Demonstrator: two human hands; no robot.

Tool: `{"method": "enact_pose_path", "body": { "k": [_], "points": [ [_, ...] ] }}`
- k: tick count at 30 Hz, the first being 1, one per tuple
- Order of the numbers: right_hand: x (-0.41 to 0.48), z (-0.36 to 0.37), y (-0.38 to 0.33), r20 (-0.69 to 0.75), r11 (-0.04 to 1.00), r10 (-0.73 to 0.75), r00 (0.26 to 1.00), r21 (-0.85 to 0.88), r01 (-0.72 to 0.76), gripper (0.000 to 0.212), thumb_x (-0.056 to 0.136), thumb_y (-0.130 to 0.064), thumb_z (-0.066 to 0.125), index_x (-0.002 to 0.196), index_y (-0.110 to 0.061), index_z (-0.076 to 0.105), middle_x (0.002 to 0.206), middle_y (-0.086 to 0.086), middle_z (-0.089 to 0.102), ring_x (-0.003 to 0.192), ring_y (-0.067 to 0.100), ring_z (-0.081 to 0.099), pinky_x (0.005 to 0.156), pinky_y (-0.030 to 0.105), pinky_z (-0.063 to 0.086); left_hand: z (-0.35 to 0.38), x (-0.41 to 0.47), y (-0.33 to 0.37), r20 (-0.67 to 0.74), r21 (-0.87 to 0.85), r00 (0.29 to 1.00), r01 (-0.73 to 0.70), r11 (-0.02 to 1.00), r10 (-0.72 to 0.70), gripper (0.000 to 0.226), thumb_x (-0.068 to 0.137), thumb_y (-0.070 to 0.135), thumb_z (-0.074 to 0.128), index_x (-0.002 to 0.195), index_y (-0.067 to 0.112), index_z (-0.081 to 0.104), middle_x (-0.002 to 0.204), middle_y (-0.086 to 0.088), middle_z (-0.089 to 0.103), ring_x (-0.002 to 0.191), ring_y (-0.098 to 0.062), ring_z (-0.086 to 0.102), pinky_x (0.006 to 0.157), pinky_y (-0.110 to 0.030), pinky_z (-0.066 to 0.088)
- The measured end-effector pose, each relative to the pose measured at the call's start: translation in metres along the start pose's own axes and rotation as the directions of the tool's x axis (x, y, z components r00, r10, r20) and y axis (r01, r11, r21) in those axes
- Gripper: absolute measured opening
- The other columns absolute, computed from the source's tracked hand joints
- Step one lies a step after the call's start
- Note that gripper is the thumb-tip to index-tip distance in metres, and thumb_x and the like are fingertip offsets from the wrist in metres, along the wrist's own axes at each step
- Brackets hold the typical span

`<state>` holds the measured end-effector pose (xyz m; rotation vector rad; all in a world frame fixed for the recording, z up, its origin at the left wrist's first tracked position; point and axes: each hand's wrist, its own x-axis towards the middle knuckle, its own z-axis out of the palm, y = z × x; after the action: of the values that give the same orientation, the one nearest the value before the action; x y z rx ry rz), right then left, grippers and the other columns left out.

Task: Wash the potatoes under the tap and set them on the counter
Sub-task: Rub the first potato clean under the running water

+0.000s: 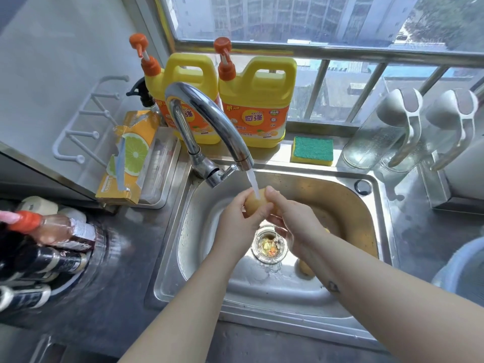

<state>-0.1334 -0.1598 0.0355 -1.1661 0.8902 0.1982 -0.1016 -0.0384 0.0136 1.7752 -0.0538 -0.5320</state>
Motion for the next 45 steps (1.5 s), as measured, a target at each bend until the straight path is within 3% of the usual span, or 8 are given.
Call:
{"method": "enact_pose_path", "body": {
  "k": [6,10,17,23,26,28,31,45],
  "points": [
    [-0.004,-0.013,-0.007,0.112,0.995,-0.096,0.989,0.017,0.094,0.027,0.091,-0.031,0.072,0.111,-0.013,0.073,0.109,0.010,0.077,0.101,0.027,0.072,0.070,0.019,0.050,0.013,-0.002,0.015,0.037,-0.489,0.979,0.193,0.851,-0.200,0.025,0.100,0.039,0.055,0.117,0.028,0.069,0.100,0.010,0.072,0.092,-0.006,0.063,0.084,-0.028,0.047],
    [-0.013,-0.022,-0.003,0.138,0.875,-0.317,0.938,-0.338,0.345,0.038,0.076,-0.023,0.087,0.110,-0.026,0.070,0.102,-0.007,0.075,0.086,0.006,0.070,0.061,0.014,0.049,0.010,0.003,0.019,0.078,-0.713,0.895,0.358,0.603,-0.440,0.031,0.106,0.035,0.042,0.116,0.024,0.069,0.105,0.004,0.074,0.097,-0.015,0.065,0.089,-0.037,0.050],
    [-0.013,-0.026,0.005,0.267,0.394,-0.708,0.654,-0.619,0.679,0.047,0.072,-0.007,0.083,0.113,-0.024,0.067,0.108,-0.015,0.070,0.100,0.003,0.063,0.089,0.013,0.047,0.007,-0.006,0.021,0.222,-0.670,0.820,0.522,0.528,-0.528,0.044,0.101,0.051,0.048,0.113,0.013,0.068,0.115,-0.011,0.066,0.098,-0.027,0.064,0.097,-0.049,0.053],
    [-0.013,-0.025,0.019,0.372,0.295,-0.727,0.578,-0.590,0.751,0.034,0.078,-0.015,0.079,0.110,-0.021,0.072,0.105,-0.015,0.072,0.097,0.001,0.064,0.088,0.012,0.046,0.012,-0.023,0.010,0.206,-0.687,0.891,0.426,0.589,-0.405,0.024,0.100,0.033,0.056,0.105,0.012,0.068,0.098,-0.008,0.070,0.091,-0.024,0.068,0.082,-0.040,0.057],
    [-0.010,-0.028,0.016,0.269,0.468,-0.646,0.714,-0.599,0.649,0.011,0.087,-0.022,0.076,0.098,-0.021,0.077,0.091,-0.017,0.076,0.090,-0.003,0.069,0.082,0.009,0.048,0.002,-0.024,-0.004,0.107,-0.490,0.914,0.391,0.779,-0.392,0.034,0.093,0.028,0.069,0.124,0.020,0.060,0.111,-0.001,0.068,0.100,-0.023,0.069,0.091,-0.040,0.057],
    [-0.003,-0.031,0.021,0.259,0.482,-0.518,0.815,-0.699,0.528,0.010,0.089,-0.023,0.073,0.098,-0.022,0.077,0.090,-0.015,0.075,0.087,-0.001,0.069,0.082,0.013,0.050,-0.008,-0.023,-0.015,0.007,0.036,0.952,0.304,0.952,-0.304,0.061,0.081,0.033,0.076,0.135,0.033,0.050,0.126,0.008,0.058,0.109,-0.018,0.065,0.095,-0.042,0.054],
    [0.005,-0.032,0.034,0.308,0.412,-0.287,0.907,-0.815,0.407,0.016,0.088,-0.026,0.071,0.103,-0.021,0.076,0.090,-0.012,0.072,0.090,0.007,0.068,0.089,0.027,0.053,-0.013,-0.026,-0.025,-0.006,0.535,0.991,0.117,0.837,-0.135,0.076,0.073,0.033,0.072,0.141,0.037,0.040,0.132,0.010,0.045,0.114,-0.017,0.056,0.094,-0.043,0.053],
    [0.021,-0.014,0.061,0.360,0.365,-0.127,0.924,-0.850,0.381,0.021,0.090,-0.028,0.068,0.106,-0.017,0.075,0.102,-0.001,0.074,0.098,0.016,0.065,0.079,0.023,0.041,-0.120,0.002,-0.059,-0.628,0.468,0.778,0.351,0.811,0.025,0.050,0.081,0.026,0.074,0.128,0.027,0.055,0.132,-0.004,0.051,0.115,-0.033,0.053,0.096,-0.047,0.050]
  ]
}}
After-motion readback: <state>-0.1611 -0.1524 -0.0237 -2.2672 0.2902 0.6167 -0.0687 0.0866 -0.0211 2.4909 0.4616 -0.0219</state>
